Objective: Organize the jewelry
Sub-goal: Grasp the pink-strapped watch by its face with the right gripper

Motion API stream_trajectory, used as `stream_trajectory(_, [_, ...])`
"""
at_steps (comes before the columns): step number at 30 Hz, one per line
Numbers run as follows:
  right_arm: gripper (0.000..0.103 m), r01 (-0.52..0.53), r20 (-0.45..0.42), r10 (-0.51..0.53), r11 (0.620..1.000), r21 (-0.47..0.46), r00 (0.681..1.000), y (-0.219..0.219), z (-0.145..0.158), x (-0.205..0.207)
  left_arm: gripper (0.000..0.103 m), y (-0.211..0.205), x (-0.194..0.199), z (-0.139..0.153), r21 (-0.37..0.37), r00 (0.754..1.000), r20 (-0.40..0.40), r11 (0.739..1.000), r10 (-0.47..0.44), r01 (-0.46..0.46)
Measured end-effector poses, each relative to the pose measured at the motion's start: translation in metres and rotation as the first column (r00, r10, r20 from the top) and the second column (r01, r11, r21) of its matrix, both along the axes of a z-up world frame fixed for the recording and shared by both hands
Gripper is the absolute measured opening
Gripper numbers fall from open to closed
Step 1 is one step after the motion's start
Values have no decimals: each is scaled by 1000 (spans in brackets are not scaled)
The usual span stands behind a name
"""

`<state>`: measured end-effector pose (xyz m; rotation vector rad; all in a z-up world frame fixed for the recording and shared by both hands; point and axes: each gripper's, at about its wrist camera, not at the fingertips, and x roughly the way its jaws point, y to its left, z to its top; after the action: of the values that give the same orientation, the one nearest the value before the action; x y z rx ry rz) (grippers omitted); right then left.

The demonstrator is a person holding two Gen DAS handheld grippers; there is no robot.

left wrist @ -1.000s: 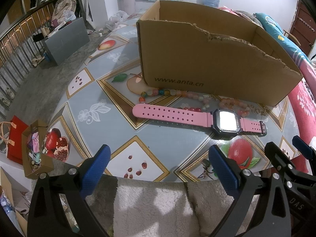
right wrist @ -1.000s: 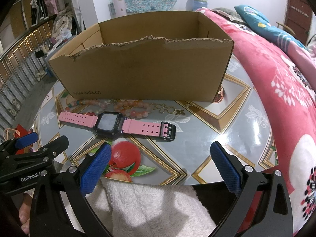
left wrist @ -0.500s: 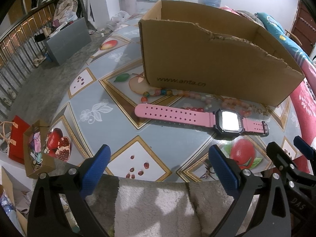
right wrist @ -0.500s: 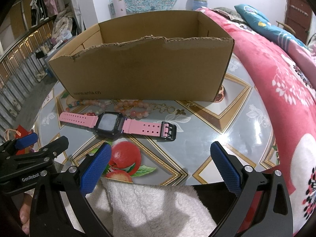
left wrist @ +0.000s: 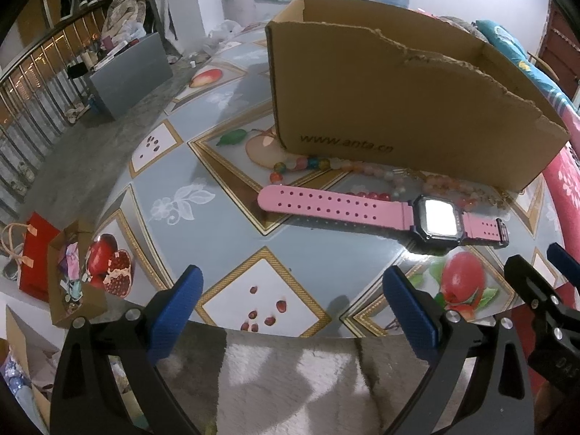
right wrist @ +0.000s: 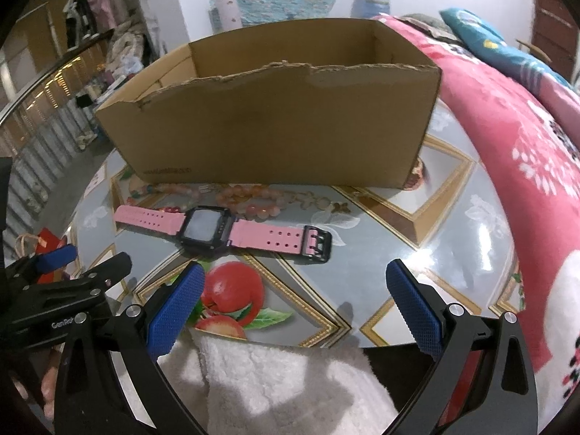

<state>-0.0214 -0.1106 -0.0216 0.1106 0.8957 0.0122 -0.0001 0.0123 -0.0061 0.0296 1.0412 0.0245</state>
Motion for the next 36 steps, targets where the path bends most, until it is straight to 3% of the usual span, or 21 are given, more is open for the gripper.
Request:
stream_trajectory(5, [95,-135,86,139,989,-59,986,15,5,-1,97,4,-1,-3,-15,999,41,999,-36,37])
stream_trajectory(12, [59,-348,104,360,930,-117,927,40,-2,20,97,18,3,-2,-159,985,152,982,-76,100])
stream_trajectory(15, [58,-416,92,430,899,-138,898,49,-5,29,97,25,8,-2,-246,985,156,963,-77,114])
stream_trajectory(20, [57,-503,39,516,848,-169,856,58,-17,40,97,39,21,-14,-389,994,108,919,-23,63])
stream_trajectory(23, [53,-525,1,535,829,-190,845,62,-27,45,97,46,22,-16,-435,991,132,900,23,37])
stream_trajectory(26, [51,-552,-4,563,808,-207,826,64,-28,40,97,43,20,-14,-396,986,164,917,21,46])
stream_trajectory(31, [51,-583,-25,590,789,-195,807,59,-31,29,97,24,14,-11,-192,980,182,974,-83,118])
stream_trajectory(36, [51,-575,-47,574,818,1,817,37,-27,42,97,-3,2,-11,-9,952,201,971,-231,238])
